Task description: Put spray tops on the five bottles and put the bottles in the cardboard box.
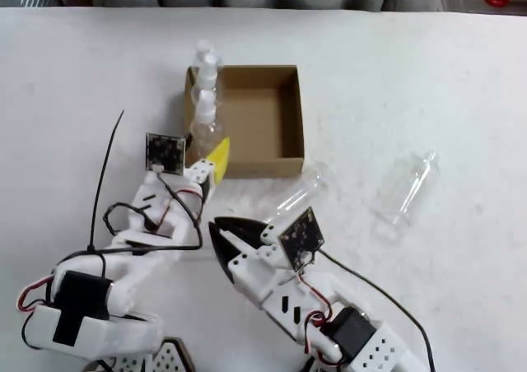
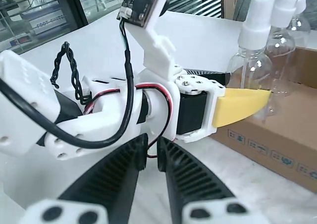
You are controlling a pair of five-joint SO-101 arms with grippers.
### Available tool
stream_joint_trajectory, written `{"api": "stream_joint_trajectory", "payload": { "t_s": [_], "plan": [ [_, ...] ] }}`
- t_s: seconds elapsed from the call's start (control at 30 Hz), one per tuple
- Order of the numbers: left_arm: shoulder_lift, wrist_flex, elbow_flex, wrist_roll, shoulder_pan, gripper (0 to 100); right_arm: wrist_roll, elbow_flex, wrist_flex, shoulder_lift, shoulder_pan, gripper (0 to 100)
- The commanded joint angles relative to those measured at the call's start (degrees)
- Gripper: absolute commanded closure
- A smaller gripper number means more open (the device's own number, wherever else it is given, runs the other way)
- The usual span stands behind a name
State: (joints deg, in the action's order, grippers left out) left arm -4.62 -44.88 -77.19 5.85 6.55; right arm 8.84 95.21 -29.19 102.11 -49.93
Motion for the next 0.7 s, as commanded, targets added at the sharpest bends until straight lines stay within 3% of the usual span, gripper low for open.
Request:
{"api": "stream_joint_trajectory", "payload": {
  "t_s": [0.0, 0.27, 0.67],
  "plan": [
    [-0.7, 0.4, 0.4, -0.3, -0.6, 77, -0.7, -2.2, -0.5, 0.7, 0.5, 98.2],
    [-0.8, 0.4, 0.4, 1.8, -0.6, 69, -0.7, -2.2, -0.5, 0.7, 0.5, 98.2],
    [-0.8, 0.4, 1.1, 2.2, -1.1, 68, -0.7, -2.2, -0.4, 0.7, 0.5, 98.1]
  ]
}}
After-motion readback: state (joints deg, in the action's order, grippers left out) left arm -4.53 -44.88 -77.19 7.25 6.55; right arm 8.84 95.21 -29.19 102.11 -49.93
